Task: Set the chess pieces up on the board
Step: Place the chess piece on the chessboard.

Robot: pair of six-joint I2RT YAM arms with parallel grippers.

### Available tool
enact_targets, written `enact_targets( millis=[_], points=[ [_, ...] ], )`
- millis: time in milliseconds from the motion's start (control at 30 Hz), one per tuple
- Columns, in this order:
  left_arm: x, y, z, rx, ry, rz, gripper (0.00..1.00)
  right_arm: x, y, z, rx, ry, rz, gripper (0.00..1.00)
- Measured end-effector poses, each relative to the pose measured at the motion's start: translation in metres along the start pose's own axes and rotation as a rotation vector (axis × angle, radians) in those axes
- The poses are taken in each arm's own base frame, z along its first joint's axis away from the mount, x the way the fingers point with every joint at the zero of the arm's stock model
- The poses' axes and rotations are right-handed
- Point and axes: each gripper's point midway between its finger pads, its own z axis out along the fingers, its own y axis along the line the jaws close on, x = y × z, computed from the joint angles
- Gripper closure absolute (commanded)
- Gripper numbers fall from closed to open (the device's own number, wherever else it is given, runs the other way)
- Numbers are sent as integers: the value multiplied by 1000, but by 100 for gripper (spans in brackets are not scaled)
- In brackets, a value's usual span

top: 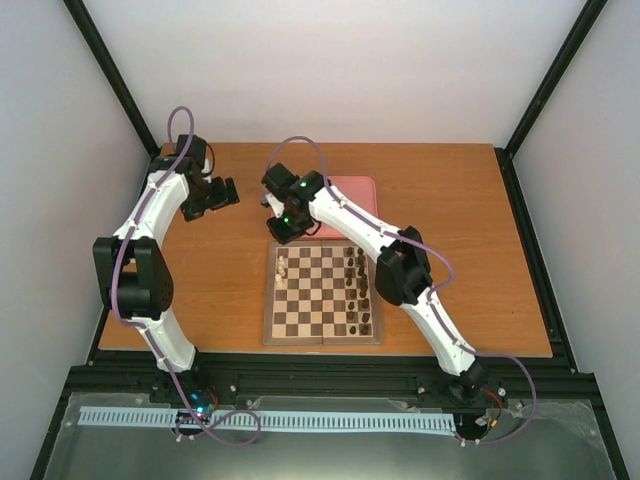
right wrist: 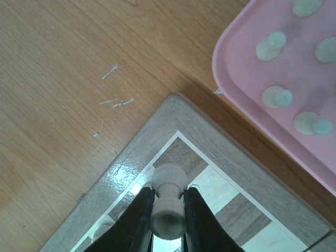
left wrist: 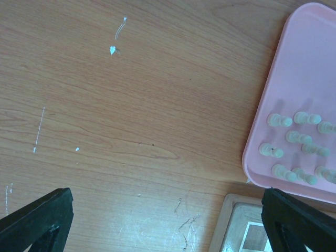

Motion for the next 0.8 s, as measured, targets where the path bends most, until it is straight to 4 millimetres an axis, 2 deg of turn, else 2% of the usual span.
enact_targets(
  millis=[200, 533, 800],
  points=[
    [0, 0, 0, 0, 0, 0, 0, 4, 8, 7, -2, 16, -14, 94],
    [1, 1, 1, -1, 4, 0, 0, 17, 2, 34, 7, 76, -6, 94],
    [1, 0, -1, 3, 0, 0, 0, 19, 2, 38, 4, 85, -4, 94]
  ],
)
